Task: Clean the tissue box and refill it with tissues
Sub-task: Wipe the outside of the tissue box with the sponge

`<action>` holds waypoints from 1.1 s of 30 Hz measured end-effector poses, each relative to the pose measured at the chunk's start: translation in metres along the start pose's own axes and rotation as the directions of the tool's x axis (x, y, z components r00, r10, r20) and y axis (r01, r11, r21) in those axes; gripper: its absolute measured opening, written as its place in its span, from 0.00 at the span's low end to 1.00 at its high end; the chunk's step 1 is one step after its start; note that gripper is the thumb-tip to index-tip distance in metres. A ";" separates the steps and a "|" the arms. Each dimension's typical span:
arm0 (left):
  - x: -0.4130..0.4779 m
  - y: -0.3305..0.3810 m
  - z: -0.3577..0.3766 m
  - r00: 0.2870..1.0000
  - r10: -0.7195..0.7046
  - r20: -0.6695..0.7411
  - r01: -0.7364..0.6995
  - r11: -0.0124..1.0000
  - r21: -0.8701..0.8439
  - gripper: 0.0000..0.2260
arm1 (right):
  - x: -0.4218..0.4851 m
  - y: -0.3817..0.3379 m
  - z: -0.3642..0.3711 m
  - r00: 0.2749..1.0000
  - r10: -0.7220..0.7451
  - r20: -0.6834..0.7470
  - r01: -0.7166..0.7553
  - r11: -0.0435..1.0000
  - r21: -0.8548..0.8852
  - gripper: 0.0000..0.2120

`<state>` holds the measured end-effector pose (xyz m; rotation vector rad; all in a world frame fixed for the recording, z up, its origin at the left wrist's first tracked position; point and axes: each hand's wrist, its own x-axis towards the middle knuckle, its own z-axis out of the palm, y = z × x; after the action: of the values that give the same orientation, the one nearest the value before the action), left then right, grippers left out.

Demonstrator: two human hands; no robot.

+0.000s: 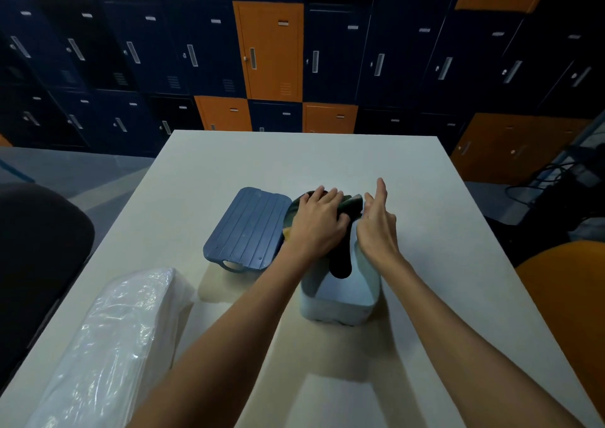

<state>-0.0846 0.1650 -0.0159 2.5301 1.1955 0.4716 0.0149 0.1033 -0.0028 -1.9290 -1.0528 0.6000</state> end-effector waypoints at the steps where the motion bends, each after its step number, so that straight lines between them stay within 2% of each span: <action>1: -0.001 -0.003 -0.001 0.998 0.055 0.028 -0.055 0.998 -0.006 0.23 | 0.000 -0.001 0.000 1.000 0.003 -0.013 -0.003 1.000 0.016 0.27; 4: -0.011 -0.012 -0.011 0.978 0.183 0.096 -0.175 0.981 -0.087 0.27 | -0.002 -0.004 -0.001 1.000 -0.007 -0.019 0.007 1.000 0.027 0.26; 8: -0.033 -0.015 -0.027 0.975 0.180 0.130 -0.141 0.954 -0.265 0.22 | -0.003 -0.004 0.001 0.999 -0.046 -0.002 0.046 0.999 -0.009 0.27; 10: -0.044 -0.018 -0.030 0.997 0.067 0.047 -0.040 0.901 -0.433 0.21 | -0.002 -0.003 0.002 0.998 -0.064 0.020 0.064 0.998 -0.025 0.27; 12: -0.045 -0.016 -0.034 0.987 -0.146 -0.067 0.063 0.734 -0.676 0.14 | -0.001 -0.003 0.003 0.997 -0.072 0.028 0.073 0.997 -0.034 0.27; 13: -0.040 -0.012 -0.036 0.969 -0.224 -0.107 0.079 0.686 -0.724 0.10 | -0.001 -0.003 0.003 0.997 -0.072 0.031 0.073 0.997 -0.032 0.27; 14: -0.031 -0.009 -0.036 0.959 -0.258 -0.119 0.099 0.697 -0.711 0.09 | -0.001 -0.003 0.003 0.997 -0.073 0.032 0.074 0.997 -0.032 0.27; 15: -0.023 -0.006 -0.035 0.968 -0.231 -0.098 0.110 0.743 -0.660 0.08 | -0.001 -0.003 0.002 0.997 -0.069 0.034 0.070 0.997 -0.035 0.27; 17: -0.014 -0.004 -0.027 0.993 -0.113 -0.030 0.087 0.888 -0.452 0.11 | -0.001 -0.003 0.002 0.998 -0.044 0.038 0.045 0.998 -0.039 0.26; 19: -0.013 -0.004 -0.013 0.998 -0.056 0.004 0.055 0.955 -0.293 0.14 | 0.000 -0.002 0.002 0.999 -0.018 0.034 0.020 0.998 -0.063 0.26; 24: -0.042 -0.002 -0.014 1.000 -0.016 -0.011 0.012 0.956 -0.292 0.21 | -0.002 -0.004 0.004 0.997 -0.044 0.061 0.056 0.975 -0.214 0.28; 27: -0.068 -0.003 -0.009 1.000 0.000 -0.016 -0.004 0.954 -0.299 0.21 | -0.005 -0.009 0.003 0.998 -0.017 0.056 0.027 0.983 -0.182 0.30; 30: -0.092 0.000 -0.001 0.998 0.024 -0.063 -0.043 0.942 -0.332 0.20 | -0.002 -0.010 0.005 0.999 -0.016 0.046 0.028 0.965 -0.262 0.25; 33: -0.114 0.001 0.006 0.989 0.090 -0.121 -0.129 0.923 -0.364 0.22 | -0.001 -0.005 0.007 0.998 -0.053 0.042 0.064 0.933 -0.354 0.24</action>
<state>-0.1499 0.0739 -0.0391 2.2722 0.8970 0.7836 0.0071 0.1067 -0.0019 -2.1939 -1.3062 0.4279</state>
